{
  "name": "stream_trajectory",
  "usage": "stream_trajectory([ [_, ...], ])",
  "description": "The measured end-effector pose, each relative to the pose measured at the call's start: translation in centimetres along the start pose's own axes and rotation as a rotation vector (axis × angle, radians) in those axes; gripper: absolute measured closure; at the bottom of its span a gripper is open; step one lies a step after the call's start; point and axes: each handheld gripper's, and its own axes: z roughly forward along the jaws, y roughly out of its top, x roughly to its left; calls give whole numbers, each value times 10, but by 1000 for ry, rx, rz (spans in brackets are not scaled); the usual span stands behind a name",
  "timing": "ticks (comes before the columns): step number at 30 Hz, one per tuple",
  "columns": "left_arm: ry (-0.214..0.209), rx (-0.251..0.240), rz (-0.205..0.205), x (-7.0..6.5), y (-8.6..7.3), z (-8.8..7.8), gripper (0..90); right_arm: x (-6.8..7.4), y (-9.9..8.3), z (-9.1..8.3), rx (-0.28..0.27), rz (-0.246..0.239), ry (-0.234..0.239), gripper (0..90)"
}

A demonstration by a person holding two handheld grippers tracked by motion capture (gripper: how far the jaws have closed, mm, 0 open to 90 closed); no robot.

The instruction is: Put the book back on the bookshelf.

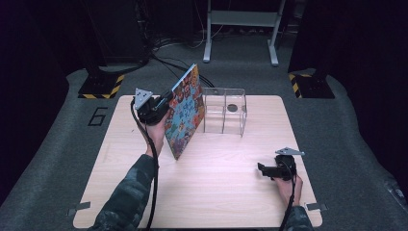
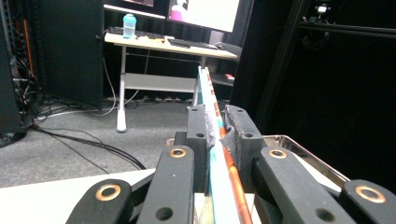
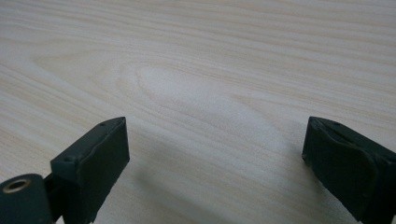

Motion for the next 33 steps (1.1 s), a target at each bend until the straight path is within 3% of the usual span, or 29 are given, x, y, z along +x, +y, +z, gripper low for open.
stream_trajectory([
  [8, -4, 19, 7, 1, 2, -6, 772, -1, 0, 0, -4, -4, 2, 67],
  [11, -22, 56, 17, 5, 5, -10, 695, -1, 0, 0, -6, 2, 6, 67],
  [12, -22, 55, -2, 5, 6, -11, 657, -1, 0, 0, -7, 1, 5, 67],
  [20, -32, 97, -6, 12, 15, -31, 403, -1, 0, 0, -8, -5, 5, 68],
  [28, -24, 186, 68, 18, 16, -64, 147, 0, 0, 1, -6, -8, -10, 69],
  [33, -19, 243, 91, 25, 6, -85, 90, 0, 0, 1, -3, -4, -12, 71],
])
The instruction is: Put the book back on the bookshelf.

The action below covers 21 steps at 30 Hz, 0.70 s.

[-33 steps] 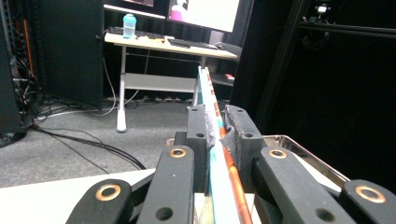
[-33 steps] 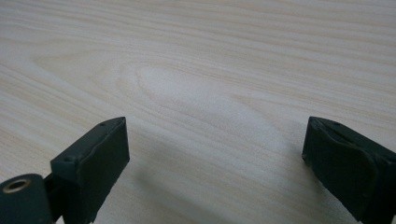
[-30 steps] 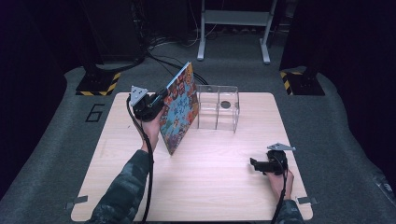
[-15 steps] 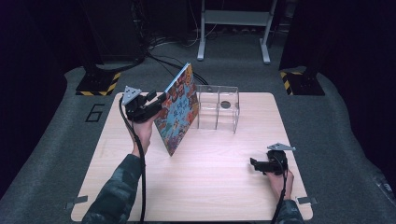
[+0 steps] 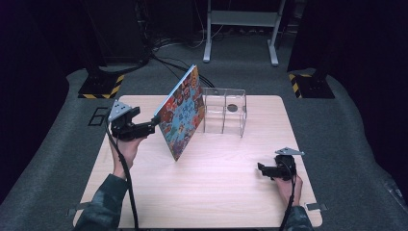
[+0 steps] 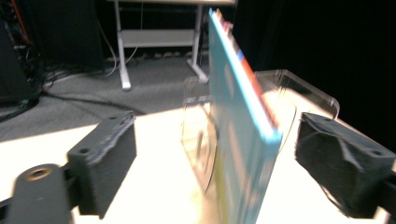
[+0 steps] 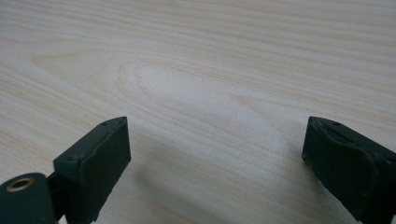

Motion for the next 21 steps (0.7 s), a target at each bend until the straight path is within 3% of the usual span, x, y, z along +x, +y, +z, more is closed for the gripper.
stream_trajectory([
  [1, 3, 30, 4, 3, -8, -5, 68, 0, 0, 0, 3, -2, 0, 72],
  [6, 24, 74, 6, 8, -28, -13, 32, 1, 0, 0, 2, -2, 10, 72],
  [10, 42, 140, 14, 13, -50, -17, 9, 1, 0, 0, 7, -18, -1, 71],
  [21, 116, 305, 7, 26, -131, -13, 0, 3, 0, 1, 16, -33, -16, 71],
])
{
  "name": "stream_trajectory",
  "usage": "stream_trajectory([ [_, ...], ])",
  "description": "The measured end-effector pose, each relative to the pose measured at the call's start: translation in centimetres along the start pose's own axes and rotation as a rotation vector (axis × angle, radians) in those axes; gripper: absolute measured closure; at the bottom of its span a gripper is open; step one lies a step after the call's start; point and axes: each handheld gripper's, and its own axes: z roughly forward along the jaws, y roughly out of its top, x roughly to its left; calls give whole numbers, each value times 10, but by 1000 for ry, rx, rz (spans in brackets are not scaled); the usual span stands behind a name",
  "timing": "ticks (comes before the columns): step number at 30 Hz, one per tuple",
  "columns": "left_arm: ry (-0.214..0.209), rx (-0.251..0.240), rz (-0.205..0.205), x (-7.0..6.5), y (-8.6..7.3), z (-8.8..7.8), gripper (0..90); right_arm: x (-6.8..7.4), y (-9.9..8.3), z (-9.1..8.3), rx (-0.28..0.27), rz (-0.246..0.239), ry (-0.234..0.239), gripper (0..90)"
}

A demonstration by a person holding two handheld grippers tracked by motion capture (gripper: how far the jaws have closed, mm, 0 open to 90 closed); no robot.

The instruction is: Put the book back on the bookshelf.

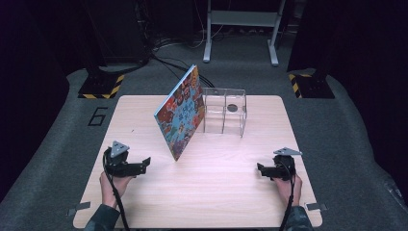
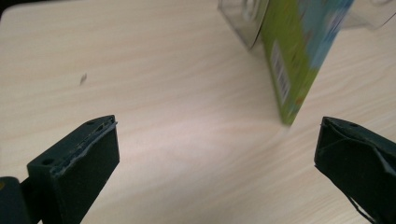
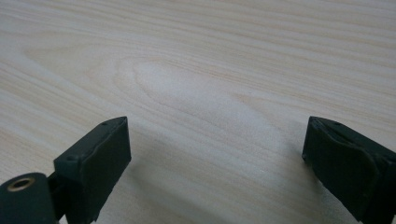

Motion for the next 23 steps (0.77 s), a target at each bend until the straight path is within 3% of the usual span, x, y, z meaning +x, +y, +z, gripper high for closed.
stream_trajectory([
  [4, 27, 76, 10, 4, -26, 14, 0, 3, 0, 1, 9, -30, -22, 71],
  [9, 62, 137, 31, 8, -48, 27, 0, 6, 1, 3, 12, -20, -40, 67],
  [10, 49, 159, 20, 11, -53, 29, 0, 6, 1, 3, 12, -21, -39, 67],
  [14, 61, 131, -3, 12, -55, 30, 0, 6, 1, 3, 12, -19, -41, 67],
  [23, 66, 123, 1, 13, -55, 30, 0, 6, 1, 3, 13, -19, -40, 65],
])
